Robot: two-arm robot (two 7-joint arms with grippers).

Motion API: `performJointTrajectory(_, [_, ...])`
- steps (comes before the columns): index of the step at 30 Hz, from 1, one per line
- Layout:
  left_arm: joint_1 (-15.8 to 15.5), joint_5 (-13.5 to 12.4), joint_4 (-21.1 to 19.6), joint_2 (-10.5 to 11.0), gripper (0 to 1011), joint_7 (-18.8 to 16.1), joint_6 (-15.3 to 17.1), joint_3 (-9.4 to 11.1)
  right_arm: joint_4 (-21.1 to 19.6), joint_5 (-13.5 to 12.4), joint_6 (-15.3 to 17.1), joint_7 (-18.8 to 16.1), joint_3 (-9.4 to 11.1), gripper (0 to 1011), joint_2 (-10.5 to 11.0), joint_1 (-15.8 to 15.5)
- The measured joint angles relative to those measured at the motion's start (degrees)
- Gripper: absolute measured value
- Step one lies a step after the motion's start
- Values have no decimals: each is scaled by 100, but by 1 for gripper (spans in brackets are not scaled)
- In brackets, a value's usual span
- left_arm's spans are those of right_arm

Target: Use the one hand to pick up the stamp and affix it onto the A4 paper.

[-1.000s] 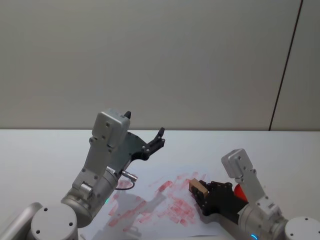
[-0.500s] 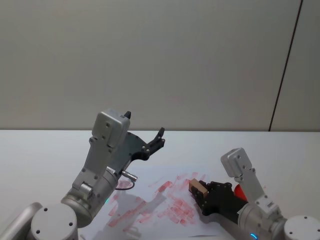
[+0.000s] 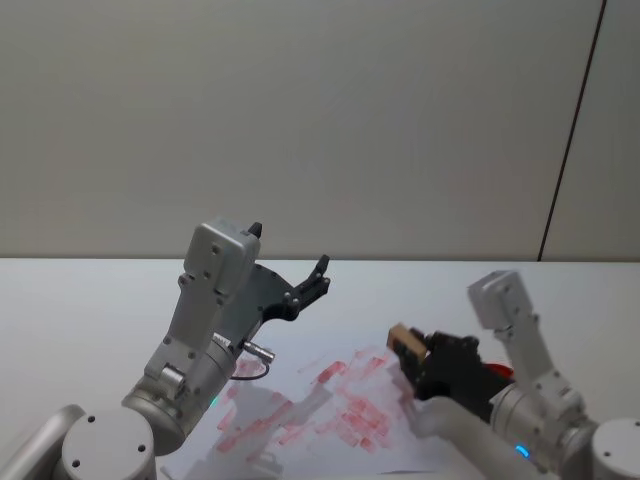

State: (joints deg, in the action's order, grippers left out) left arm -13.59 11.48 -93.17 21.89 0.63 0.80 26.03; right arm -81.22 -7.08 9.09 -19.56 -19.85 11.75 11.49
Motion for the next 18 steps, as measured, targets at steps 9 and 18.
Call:
performJointTrajectory(9, [0, 0, 0, 0, 1002, 0, 0, 0, -384, -216, -82, 138, 189, 217, 217, -125])
performJointTrajectory(18, [0, 0, 0, 0, 1002, 0, 0, 0, -545, -325, -82, 218, 343, 217, 442, -292])
